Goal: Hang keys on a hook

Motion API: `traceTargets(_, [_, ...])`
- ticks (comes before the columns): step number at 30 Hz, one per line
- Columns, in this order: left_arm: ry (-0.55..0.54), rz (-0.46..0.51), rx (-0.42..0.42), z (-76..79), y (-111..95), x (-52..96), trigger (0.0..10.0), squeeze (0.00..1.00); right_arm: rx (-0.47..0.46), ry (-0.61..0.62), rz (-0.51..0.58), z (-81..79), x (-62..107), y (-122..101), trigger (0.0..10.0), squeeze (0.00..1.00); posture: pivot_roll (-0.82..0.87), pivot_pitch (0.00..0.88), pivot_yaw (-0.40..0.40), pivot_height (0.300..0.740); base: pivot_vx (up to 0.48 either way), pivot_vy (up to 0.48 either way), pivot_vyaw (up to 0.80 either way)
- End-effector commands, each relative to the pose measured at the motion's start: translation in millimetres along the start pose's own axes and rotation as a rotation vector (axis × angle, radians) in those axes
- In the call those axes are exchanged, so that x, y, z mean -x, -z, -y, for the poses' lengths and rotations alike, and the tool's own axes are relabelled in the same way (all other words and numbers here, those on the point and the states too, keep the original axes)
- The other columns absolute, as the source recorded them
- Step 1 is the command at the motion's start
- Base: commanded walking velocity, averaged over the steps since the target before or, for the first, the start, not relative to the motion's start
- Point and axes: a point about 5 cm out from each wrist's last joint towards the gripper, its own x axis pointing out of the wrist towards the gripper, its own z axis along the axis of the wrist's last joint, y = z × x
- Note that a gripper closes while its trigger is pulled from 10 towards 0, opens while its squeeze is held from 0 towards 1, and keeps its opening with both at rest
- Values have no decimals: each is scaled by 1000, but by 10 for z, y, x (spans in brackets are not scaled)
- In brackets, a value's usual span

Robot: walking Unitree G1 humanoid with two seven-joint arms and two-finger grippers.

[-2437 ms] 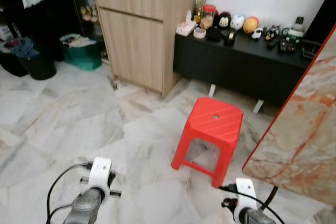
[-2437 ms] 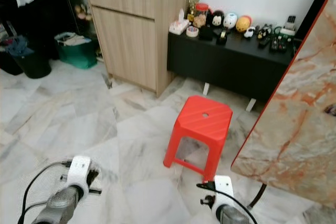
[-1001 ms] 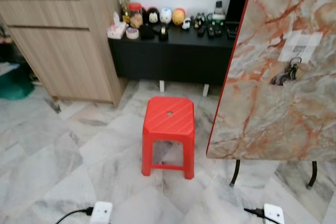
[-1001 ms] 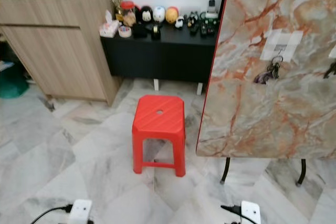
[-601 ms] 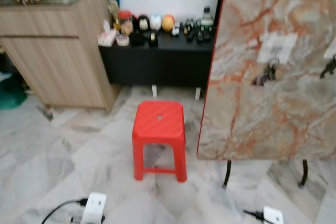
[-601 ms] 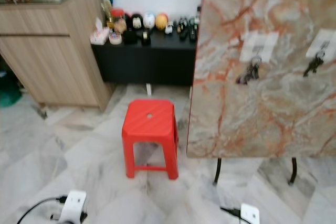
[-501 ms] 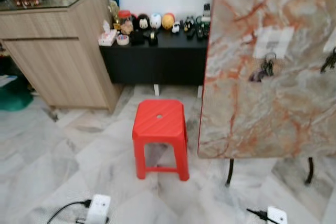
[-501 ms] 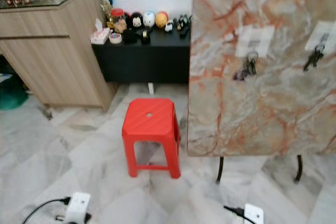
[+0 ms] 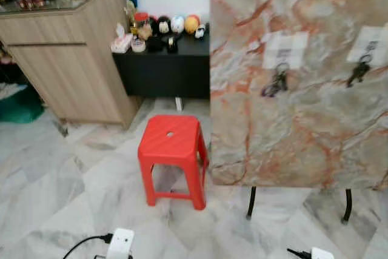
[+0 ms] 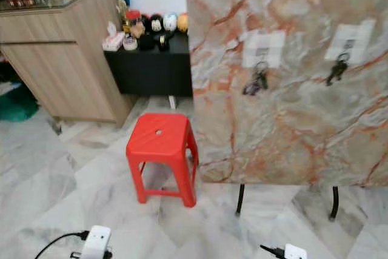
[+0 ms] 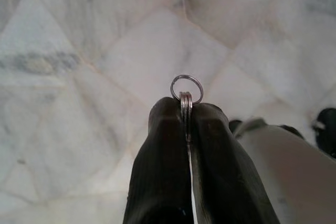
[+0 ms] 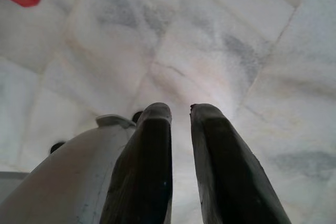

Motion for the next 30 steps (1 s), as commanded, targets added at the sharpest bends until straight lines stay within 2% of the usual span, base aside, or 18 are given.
traceTargets(1, [-17,-26,-2,-81,59,16,10000,0,-8,-19,-7,-78,-4,31,10000,0,-48,0,68,709,0,-364,0])
traceTargets(5, [-15,-21,-1,-75,32,9,10000,0,28,-21,-10,-98,-3,48,10000,0,-48,0,67,709,0,-363,0])
traceTargets(9, [-10,-26,-1,-49,39,7,10000,0,-16,-12,-22,-82,0,80,10000,0,-48,0,67,709,0,-362,0])
traceTargets(18, [-4,-53,2,-23,130,25,10000,0,-12,-17,-21,-77,1,81,10000,0,-53,0,68,709,0,-361,0])
traceTargets(30, [9,-47,3,-1,112,20,10000,0,-14,-25,-21,-87,1,85,10000,0,-63,0,68,709,101,-358,0])
